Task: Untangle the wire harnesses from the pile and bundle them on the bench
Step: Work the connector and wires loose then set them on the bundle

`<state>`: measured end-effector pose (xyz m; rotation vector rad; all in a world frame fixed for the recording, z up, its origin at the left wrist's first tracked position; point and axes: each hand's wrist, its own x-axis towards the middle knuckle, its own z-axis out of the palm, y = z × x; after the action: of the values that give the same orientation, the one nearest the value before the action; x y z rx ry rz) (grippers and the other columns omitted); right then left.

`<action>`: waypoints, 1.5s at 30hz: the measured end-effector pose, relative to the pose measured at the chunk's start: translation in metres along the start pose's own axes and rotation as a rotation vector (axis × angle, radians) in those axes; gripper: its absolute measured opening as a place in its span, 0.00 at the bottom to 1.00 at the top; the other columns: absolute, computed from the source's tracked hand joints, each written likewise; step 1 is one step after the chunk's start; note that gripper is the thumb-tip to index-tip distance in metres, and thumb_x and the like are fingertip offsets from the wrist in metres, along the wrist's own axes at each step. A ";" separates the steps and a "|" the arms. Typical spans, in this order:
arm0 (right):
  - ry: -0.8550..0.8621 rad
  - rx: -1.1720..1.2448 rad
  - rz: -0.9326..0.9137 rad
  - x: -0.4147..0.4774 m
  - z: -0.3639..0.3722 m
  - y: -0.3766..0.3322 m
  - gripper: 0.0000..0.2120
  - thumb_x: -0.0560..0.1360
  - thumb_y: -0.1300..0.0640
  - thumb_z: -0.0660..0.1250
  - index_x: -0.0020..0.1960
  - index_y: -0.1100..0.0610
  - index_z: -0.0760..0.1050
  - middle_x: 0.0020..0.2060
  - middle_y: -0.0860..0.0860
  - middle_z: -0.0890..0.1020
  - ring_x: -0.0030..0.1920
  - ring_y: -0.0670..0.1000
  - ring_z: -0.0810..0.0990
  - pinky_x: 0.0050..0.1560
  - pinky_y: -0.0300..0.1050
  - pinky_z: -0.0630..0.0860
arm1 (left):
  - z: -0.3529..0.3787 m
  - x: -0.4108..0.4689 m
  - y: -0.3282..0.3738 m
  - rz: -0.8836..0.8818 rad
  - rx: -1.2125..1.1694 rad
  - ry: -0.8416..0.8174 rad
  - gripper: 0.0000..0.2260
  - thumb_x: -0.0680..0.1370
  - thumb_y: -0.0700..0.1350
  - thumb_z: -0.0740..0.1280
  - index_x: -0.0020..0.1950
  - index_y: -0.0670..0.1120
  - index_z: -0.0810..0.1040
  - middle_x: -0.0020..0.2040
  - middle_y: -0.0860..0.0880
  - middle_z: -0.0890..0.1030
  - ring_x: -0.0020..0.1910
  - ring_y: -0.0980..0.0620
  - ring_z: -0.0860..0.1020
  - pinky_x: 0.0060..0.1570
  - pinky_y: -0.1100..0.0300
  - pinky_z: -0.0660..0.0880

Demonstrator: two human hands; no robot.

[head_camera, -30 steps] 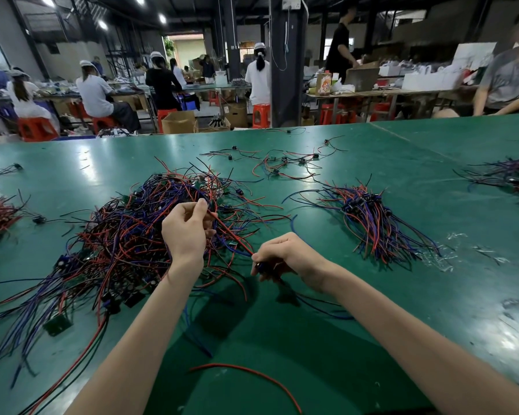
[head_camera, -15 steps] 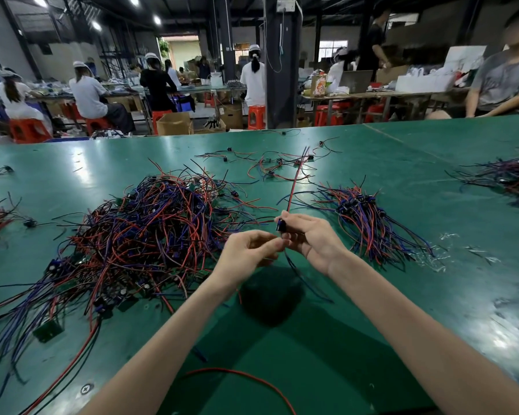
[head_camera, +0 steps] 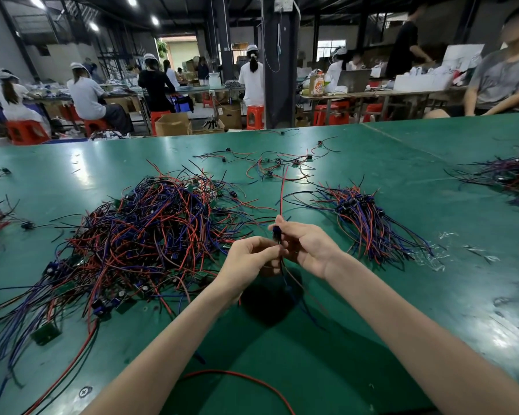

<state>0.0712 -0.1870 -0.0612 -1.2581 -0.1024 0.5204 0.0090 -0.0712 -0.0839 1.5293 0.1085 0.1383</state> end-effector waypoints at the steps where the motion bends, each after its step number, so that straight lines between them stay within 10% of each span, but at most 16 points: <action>1: -0.005 -0.005 -0.003 0.000 0.001 0.001 0.10 0.77 0.56 0.66 0.41 0.61 0.79 0.32 0.51 0.73 0.27 0.45 0.68 0.26 0.34 0.71 | 0.000 -0.001 0.000 -0.003 0.003 0.006 0.04 0.76 0.35 0.68 0.42 0.40 0.79 0.29 0.49 0.79 0.26 0.57 0.75 0.32 0.64 0.77; 8: -0.154 0.006 0.076 0.000 0.003 0.003 0.09 0.76 0.54 0.66 0.47 0.60 0.75 0.38 0.55 0.77 0.35 0.52 0.74 0.45 0.48 0.74 | -0.002 -0.001 0.005 -0.045 -0.059 0.067 0.07 0.77 0.32 0.65 0.41 0.41 0.78 0.30 0.49 0.80 0.25 0.58 0.76 0.28 0.66 0.75; 17: -0.037 -0.143 -0.140 0.002 -0.003 0.004 0.10 0.69 0.70 0.71 0.46 0.60 0.75 0.32 0.52 0.75 0.29 0.47 0.77 0.31 0.38 0.76 | -0.004 -0.003 0.010 -0.087 -0.171 -0.017 0.05 0.76 0.30 0.64 0.45 0.35 0.79 0.32 0.46 0.82 0.29 0.54 0.80 0.31 0.68 0.77; 45: 0.308 -0.136 -0.305 0.036 -0.053 -0.014 0.16 0.68 0.67 0.74 0.54 0.65 0.76 0.33 0.53 0.78 0.31 0.48 0.76 0.29 0.35 0.76 | 0.001 -0.013 0.016 -0.286 -0.130 -0.310 0.07 0.78 0.29 0.60 0.49 0.33 0.78 0.37 0.42 0.84 0.32 0.51 0.82 0.34 0.63 0.79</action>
<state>0.1259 -0.2216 -0.0724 -1.4107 -0.0693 0.0545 -0.0037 -0.0740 -0.0681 1.3726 0.0684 -0.3136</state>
